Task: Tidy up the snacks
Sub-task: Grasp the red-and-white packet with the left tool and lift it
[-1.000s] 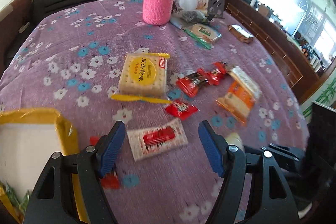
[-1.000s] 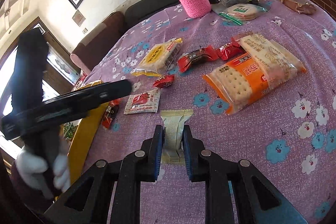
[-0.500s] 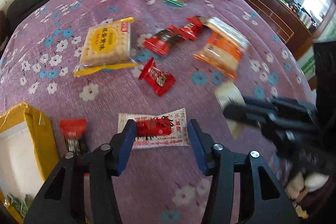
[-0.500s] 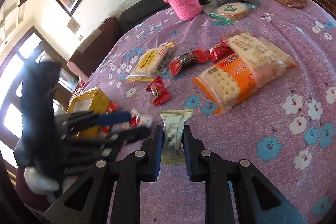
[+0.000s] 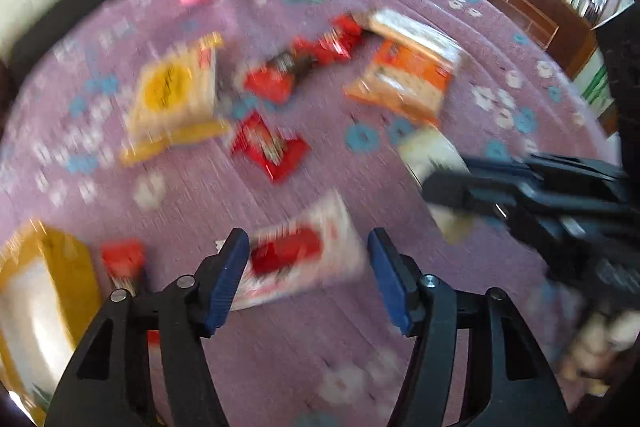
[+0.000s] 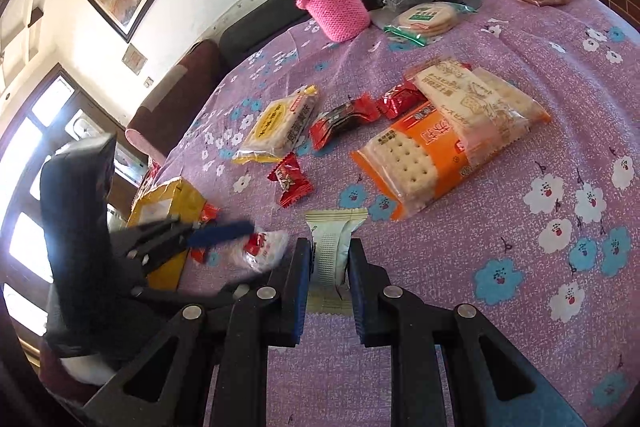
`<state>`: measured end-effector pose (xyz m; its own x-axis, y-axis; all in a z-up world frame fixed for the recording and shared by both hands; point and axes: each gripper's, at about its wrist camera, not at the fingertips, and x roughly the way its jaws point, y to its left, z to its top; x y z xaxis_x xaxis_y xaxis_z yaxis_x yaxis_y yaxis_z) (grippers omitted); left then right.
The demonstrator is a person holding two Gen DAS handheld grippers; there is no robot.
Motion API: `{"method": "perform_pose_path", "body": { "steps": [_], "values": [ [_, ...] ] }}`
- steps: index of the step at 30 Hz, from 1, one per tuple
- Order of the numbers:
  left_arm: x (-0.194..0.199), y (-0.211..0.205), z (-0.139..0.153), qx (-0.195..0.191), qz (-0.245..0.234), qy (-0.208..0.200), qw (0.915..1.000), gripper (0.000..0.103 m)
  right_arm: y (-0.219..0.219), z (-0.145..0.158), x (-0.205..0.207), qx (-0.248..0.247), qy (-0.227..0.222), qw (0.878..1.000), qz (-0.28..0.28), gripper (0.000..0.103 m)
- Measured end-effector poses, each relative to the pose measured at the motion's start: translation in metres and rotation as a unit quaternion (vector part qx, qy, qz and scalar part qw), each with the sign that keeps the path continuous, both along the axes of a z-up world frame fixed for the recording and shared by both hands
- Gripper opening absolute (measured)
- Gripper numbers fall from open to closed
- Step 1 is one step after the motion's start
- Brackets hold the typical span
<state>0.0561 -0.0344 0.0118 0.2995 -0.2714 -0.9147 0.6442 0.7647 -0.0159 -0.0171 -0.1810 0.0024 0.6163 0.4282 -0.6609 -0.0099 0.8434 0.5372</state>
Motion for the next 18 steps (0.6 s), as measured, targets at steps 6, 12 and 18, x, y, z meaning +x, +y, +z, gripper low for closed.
{"method": "perform_pose_path", "body": {
  "steps": [6, 12, 18],
  "values": [
    [-0.040, 0.011, 0.021, -0.040, -0.032, 0.050, 0.9974, 0.061, 0.000, -0.001, 0.000, 0.002, 0.006, 1.000, -0.001, 0.020],
    [-0.029, -0.009, 0.023, 0.006, -0.027, -0.077, 0.9966, 0.062, -0.003, 0.000, -0.002, 0.003, 0.001, 1.000, -0.011, 0.020],
    [-0.006, -0.017, 0.000, -0.002, -0.050, -0.062, 0.9968, 0.067, -0.008, -0.001, -0.001, 0.009, 0.004, 1.000, -0.017, 0.020]
  ]
}}
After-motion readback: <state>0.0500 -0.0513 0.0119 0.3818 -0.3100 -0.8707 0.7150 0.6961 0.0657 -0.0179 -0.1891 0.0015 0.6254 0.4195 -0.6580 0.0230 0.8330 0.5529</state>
